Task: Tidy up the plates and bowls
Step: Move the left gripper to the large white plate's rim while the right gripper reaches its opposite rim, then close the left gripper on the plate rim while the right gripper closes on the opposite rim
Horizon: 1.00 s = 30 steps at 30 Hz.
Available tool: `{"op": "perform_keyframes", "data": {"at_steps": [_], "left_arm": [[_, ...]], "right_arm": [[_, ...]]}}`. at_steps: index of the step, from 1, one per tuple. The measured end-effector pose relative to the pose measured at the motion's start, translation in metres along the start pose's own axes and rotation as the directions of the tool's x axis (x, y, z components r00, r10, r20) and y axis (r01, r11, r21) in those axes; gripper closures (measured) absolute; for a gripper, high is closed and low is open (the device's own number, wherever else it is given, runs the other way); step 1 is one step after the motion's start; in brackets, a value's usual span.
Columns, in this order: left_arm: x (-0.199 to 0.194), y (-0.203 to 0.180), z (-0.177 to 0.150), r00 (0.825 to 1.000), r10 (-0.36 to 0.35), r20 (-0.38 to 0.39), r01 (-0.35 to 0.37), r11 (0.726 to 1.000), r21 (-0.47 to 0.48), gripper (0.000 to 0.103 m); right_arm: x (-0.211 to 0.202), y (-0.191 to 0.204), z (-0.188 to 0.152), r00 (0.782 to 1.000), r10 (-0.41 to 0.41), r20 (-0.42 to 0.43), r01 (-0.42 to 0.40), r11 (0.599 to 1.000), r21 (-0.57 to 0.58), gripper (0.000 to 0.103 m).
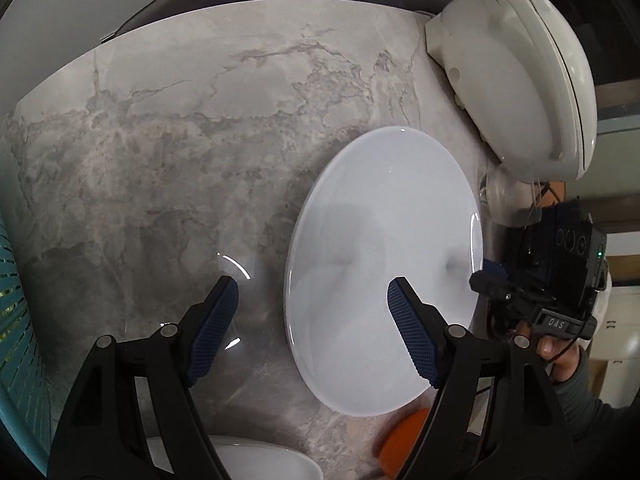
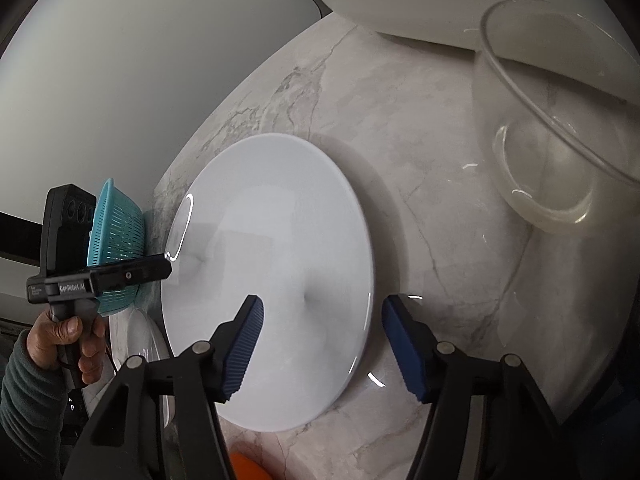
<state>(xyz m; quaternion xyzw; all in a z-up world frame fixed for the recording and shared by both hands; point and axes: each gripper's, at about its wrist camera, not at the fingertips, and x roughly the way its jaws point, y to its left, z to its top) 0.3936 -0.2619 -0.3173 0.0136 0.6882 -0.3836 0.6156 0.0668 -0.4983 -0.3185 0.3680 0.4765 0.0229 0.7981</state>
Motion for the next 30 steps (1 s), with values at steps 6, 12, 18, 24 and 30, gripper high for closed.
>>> {"op": "perform_keyframes", "data": {"at_steps": [6,12,18,24,30], "left_arm": [[0.005,-0.002,-0.002,0.995,-0.086,-0.043,0.087,0.996,0.012,0.029],[0.007,-0.006,-0.003,0.991,-0.115,-0.069,0.115,0.993,-0.004,0.039],[0.002,0.004,-0.003,0.988,-0.149,-0.027,0.148,0.987,-0.057,0.039],[0.0,0.006,0.0,0.99,-0.139,-0.025,0.137,0.988,-0.074,0.041],[-0.003,0.014,-0.001,0.989,-0.136,-0.053,0.133,0.989,-0.064,0.052]], "right_arm": [[0.004,-0.007,0.005,0.996,0.086,-0.038,-0.084,0.995,0.059,0.037],[0.008,-0.009,0.009,0.993,0.103,-0.064,-0.097,0.991,0.093,0.045],[0.01,-0.02,0.011,0.986,0.151,-0.074,-0.133,0.971,0.2,0.05],[0.008,-0.021,0.012,0.989,0.137,-0.058,-0.122,0.97,0.21,0.058],[0.004,-0.029,0.015,0.994,0.098,-0.048,-0.085,0.973,0.213,0.076]]}}
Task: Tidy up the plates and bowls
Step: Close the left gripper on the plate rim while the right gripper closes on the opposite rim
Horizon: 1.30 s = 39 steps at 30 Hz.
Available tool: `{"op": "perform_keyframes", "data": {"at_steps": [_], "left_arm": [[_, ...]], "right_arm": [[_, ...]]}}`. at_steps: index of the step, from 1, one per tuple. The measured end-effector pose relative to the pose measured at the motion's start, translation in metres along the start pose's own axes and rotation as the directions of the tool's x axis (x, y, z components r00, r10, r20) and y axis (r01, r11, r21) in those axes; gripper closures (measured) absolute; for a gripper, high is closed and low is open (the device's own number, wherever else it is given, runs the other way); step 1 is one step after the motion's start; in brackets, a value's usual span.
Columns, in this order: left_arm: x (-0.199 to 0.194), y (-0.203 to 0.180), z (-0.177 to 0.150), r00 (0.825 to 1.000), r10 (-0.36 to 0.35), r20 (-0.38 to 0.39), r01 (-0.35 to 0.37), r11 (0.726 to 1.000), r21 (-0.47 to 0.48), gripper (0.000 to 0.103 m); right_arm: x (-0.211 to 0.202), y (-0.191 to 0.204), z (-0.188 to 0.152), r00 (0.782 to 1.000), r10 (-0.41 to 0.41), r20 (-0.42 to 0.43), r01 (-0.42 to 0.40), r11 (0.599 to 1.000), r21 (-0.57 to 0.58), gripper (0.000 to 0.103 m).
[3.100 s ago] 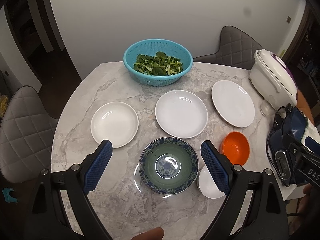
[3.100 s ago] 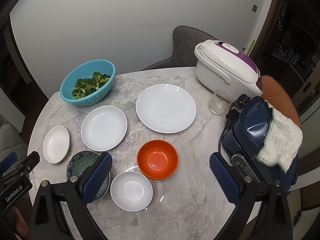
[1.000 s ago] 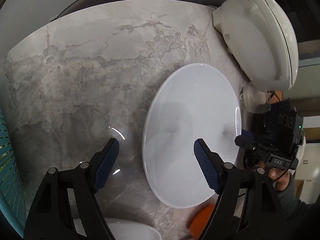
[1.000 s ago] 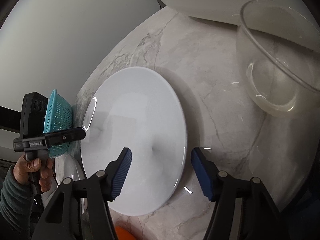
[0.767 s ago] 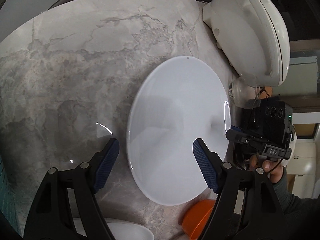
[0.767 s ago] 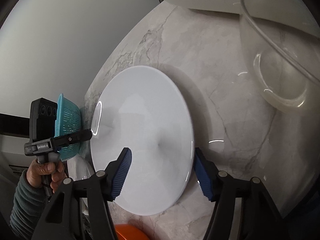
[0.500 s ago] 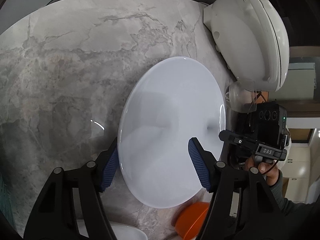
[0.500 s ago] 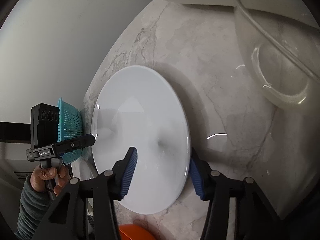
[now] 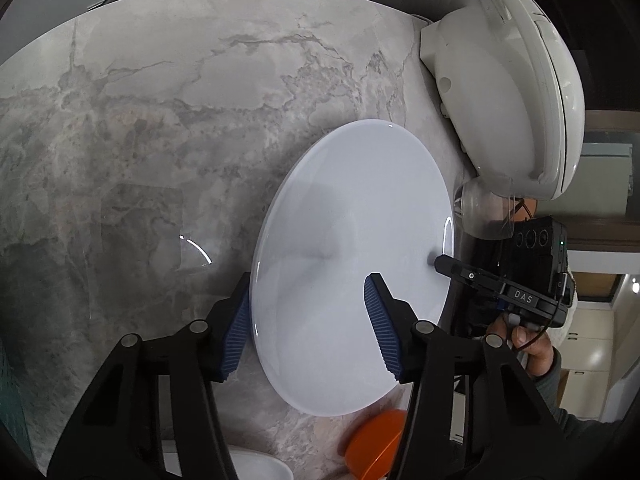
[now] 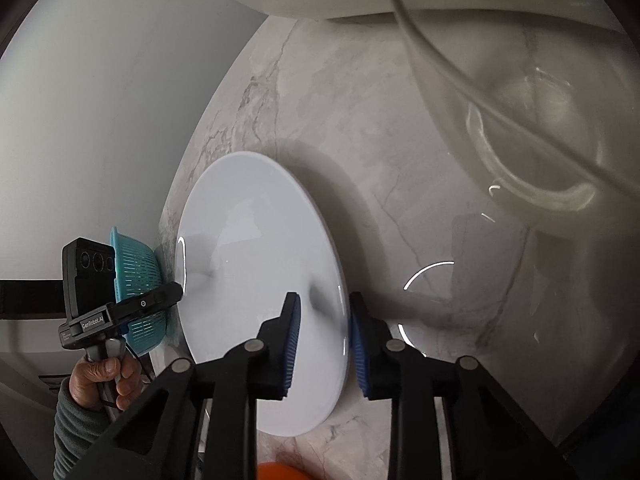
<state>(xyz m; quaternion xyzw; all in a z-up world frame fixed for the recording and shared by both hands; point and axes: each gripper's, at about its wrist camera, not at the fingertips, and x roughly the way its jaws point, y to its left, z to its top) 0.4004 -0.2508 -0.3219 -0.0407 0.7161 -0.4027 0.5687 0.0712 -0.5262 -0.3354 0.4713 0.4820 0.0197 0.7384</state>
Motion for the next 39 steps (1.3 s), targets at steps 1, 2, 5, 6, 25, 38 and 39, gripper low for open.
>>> {"op": "perform_keyframes", "data": {"at_steps": [1,2,5,6,25,38,39], "left_arm": [[-0.002,0.002,-0.002,1.0,0.003,0.0,-0.003,1.0,0.003,0.052],[-0.002,0.002,-0.002,1.0,0.008,0.002,-0.008,1.0,0.002,0.052],[-0.002,0.0,-0.002,0.999,0.045,0.018,-0.045,0.999,0.011,0.058],[-0.002,-0.002,-0.002,0.998,0.066,0.021,-0.067,0.997,0.024,0.063],[-0.004,0.007,-0.016,0.989,0.144,0.009,-0.145,0.989,0.03,0.087],[-0.014,-0.004,-0.029,0.986,0.16,0.051,-0.161,0.987,0.02,0.087],[-0.016,-0.005,-0.03,0.985,0.163,0.055,-0.164,0.986,0.018,0.087]], "right_arm": [[0.0,0.0,0.0,1.0,-0.002,-0.003,0.002,1.0,0.0,0.076],[0.0,0.001,0.001,1.0,-0.008,-0.007,0.008,1.0,-0.006,0.076],[0.0,0.005,0.001,0.999,-0.031,-0.01,0.03,0.999,-0.042,0.076],[0.0,0.006,0.0,0.999,-0.032,-0.015,0.031,0.998,-0.049,0.076],[0.005,0.012,0.002,0.999,-0.043,-0.002,0.043,0.995,-0.088,0.086],[-0.004,0.018,0.001,0.999,-0.05,0.017,0.051,0.993,-0.106,0.086],[-0.005,0.019,0.001,0.999,-0.051,0.019,0.052,0.993,-0.109,0.086]]}}
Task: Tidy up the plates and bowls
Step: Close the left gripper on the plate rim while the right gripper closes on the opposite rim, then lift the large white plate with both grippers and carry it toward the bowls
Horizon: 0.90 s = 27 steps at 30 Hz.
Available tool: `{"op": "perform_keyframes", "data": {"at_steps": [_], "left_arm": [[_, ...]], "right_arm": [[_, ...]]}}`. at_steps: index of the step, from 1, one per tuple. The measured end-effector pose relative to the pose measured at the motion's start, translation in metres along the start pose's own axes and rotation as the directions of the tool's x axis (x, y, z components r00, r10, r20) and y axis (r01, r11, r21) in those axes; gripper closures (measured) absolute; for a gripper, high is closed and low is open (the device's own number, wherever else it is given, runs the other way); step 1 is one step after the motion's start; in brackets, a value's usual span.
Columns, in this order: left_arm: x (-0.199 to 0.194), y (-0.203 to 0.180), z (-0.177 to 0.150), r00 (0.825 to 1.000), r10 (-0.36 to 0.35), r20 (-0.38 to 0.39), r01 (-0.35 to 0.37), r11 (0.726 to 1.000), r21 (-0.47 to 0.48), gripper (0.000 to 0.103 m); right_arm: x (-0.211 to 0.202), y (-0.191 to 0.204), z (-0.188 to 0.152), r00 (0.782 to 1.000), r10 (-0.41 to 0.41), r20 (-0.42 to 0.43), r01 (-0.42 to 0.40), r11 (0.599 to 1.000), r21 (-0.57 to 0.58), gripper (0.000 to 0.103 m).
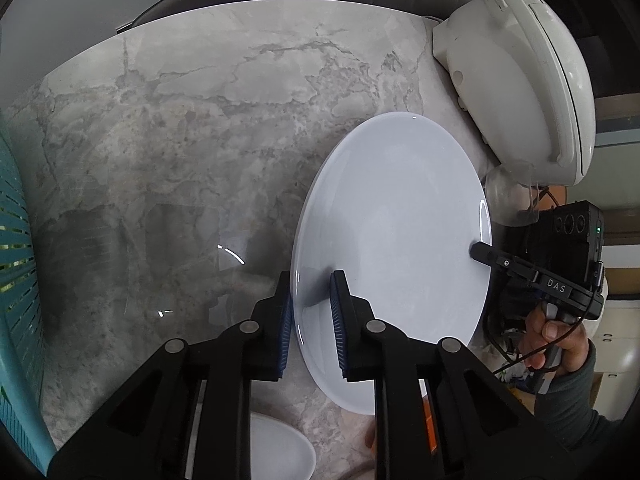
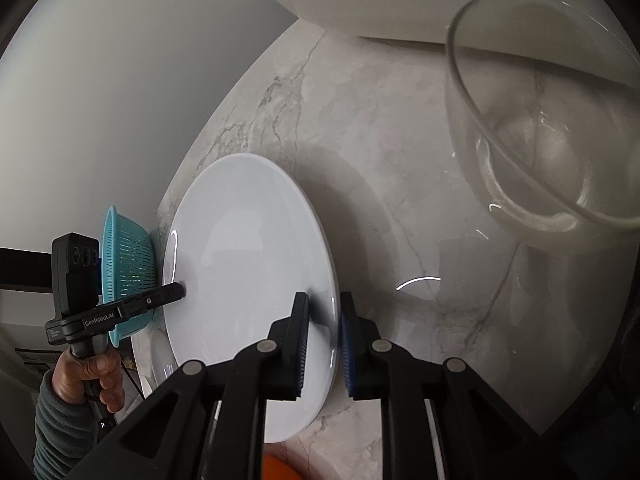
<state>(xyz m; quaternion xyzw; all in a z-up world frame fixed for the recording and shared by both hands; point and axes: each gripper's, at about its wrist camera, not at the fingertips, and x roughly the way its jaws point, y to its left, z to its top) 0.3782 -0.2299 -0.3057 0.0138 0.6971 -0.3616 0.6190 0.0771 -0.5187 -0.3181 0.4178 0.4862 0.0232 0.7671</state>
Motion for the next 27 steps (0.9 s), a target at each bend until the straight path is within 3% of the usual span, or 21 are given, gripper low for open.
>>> {"op": "perform_keyframes", "data": {"at_steps": [12,27], "left_arm": [[-0.036,-0.005,-0.026,1.0,0.005,0.031,-0.004,1.0,-0.018,0.087],[-0.104,-0.01,-0.108,0.994,0.027,0.109,-0.021,0.998,-0.052,0.087]], "right_arm": [[-0.011,0.022,-0.005,1.0,0.026,0.007,-0.026,0.999,-0.035,0.086],[-0.035,0.064,-0.038,0.998,0.065,-0.001,-0.065,0.991,-0.119,0.086]]}}
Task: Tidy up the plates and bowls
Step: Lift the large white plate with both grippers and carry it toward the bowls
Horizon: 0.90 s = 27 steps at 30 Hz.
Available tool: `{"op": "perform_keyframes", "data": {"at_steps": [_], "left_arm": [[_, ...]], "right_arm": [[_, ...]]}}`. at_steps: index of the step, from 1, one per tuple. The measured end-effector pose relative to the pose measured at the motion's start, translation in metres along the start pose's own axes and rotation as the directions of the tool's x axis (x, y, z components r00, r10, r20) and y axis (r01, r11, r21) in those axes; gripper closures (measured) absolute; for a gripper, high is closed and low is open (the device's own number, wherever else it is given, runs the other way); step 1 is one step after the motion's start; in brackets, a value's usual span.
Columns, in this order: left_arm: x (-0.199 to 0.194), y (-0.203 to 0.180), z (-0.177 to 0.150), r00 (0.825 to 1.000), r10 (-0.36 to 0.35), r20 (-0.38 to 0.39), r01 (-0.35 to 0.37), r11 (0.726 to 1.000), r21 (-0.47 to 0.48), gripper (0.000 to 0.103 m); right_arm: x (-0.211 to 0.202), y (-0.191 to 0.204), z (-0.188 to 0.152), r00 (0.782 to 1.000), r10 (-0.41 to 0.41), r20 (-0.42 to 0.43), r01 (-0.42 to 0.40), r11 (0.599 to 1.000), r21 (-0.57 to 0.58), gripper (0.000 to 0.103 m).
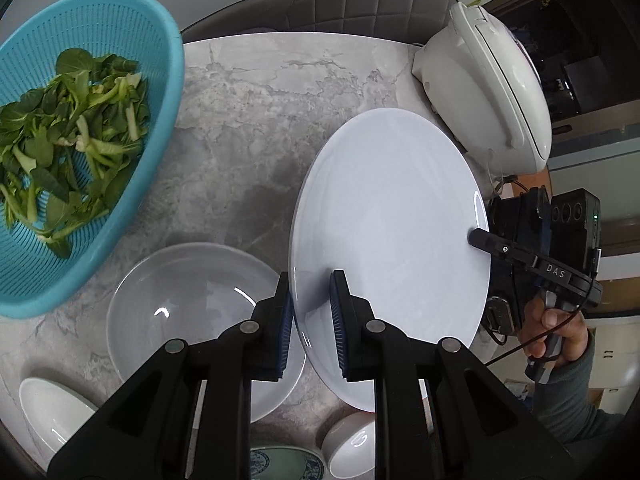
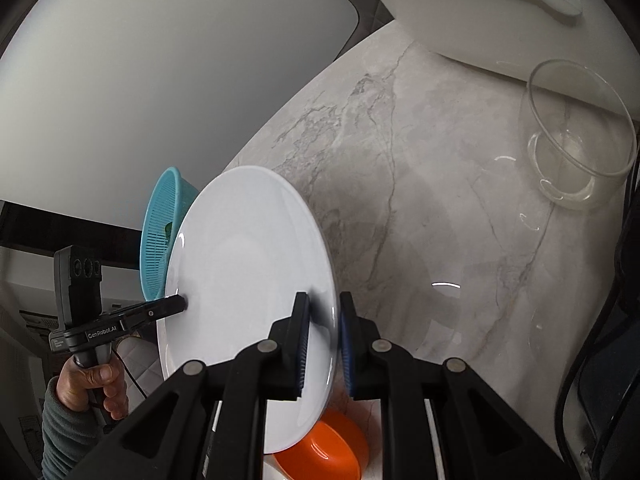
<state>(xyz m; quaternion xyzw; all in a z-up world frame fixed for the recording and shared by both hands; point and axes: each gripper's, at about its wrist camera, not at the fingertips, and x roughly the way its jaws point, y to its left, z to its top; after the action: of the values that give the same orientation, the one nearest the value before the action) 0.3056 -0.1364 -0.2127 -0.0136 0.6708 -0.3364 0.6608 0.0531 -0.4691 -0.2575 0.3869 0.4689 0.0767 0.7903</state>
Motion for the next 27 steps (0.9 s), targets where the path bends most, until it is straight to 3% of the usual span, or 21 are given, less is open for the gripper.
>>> {"op": "perform_keyframes", "data": {"at_steps": [13,27], "left_arm": [[-0.067,0.009,-0.108,0.998,0.013,0.069,-0.009,0.998,-0.054,0.087],[-0.122,0.03,-0.262,0.99,0.024,0.141,-0.006,0.992,-0.129,0.087]], "right_arm": [[-0.01,0.05,-0.051,0.999,0.034,-0.035,-0.038,0.994,-0.105,0.087],[-0.014,0.107,-0.144,0.993,0.049,-0.111,-0.072,0.975,-0.211,0.087]]}}
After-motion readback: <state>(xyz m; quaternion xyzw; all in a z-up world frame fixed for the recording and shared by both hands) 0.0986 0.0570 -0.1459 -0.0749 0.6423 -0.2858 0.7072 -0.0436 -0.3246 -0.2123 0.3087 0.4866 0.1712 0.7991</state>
